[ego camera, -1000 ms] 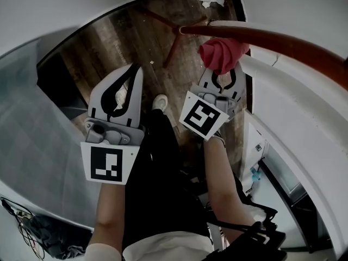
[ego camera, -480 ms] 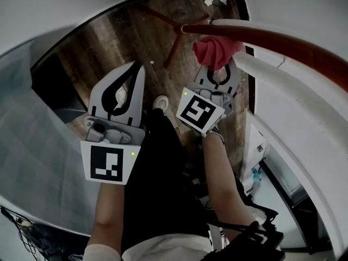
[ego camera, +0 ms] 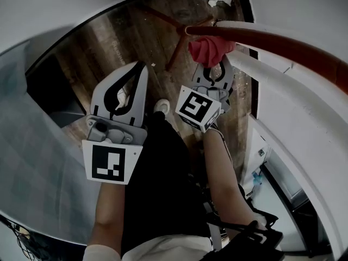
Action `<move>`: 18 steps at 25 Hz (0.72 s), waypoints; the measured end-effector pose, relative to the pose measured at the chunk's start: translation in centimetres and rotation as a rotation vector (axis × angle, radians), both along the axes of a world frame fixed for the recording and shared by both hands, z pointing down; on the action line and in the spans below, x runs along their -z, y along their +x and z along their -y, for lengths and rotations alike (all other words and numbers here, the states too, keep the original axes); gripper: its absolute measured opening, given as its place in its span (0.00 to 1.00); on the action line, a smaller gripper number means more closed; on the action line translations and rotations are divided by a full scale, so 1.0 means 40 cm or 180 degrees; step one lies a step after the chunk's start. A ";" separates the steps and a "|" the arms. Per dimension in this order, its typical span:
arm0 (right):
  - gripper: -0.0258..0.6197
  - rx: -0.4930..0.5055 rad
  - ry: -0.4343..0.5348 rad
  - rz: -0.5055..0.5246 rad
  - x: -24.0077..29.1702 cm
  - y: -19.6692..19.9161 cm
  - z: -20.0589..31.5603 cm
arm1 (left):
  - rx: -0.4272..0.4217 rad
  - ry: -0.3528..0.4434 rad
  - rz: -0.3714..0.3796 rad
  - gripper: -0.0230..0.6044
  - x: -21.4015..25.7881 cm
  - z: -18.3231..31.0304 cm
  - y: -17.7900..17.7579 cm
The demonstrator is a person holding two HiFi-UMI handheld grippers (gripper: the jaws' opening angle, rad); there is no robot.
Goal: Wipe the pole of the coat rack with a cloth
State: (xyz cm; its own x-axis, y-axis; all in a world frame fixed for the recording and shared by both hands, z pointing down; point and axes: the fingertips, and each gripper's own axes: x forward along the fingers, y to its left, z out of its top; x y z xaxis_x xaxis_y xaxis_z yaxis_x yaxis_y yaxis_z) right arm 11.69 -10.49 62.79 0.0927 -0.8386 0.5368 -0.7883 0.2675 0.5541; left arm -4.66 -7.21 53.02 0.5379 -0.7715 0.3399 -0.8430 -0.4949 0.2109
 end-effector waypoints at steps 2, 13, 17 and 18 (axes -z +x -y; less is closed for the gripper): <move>0.12 0.0026 -0.0045 -0.0009 -0.022 0.000 0.000 | 0.0000 0.0002 0.0006 0.06 -0.011 0.004 0.000; 0.12 0.0134 -0.0245 -0.0056 -0.150 -0.009 -0.005 | -0.0001 -0.0018 0.0058 0.06 -0.078 0.009 -0.007; 0.12 0.0197 -0.0308 -0.0086 -0.198 -0.005 -0.007 | 0.0015 -0.0023 0.0073 0.06 -0.098 0.010 -0.004; 0.12 0.0211 -0.0326 -0.0087 -0.207 -0.005 -0.007 | 0.0018 -0.0020 0.0075 0.06 -0.102 0.012 -0.003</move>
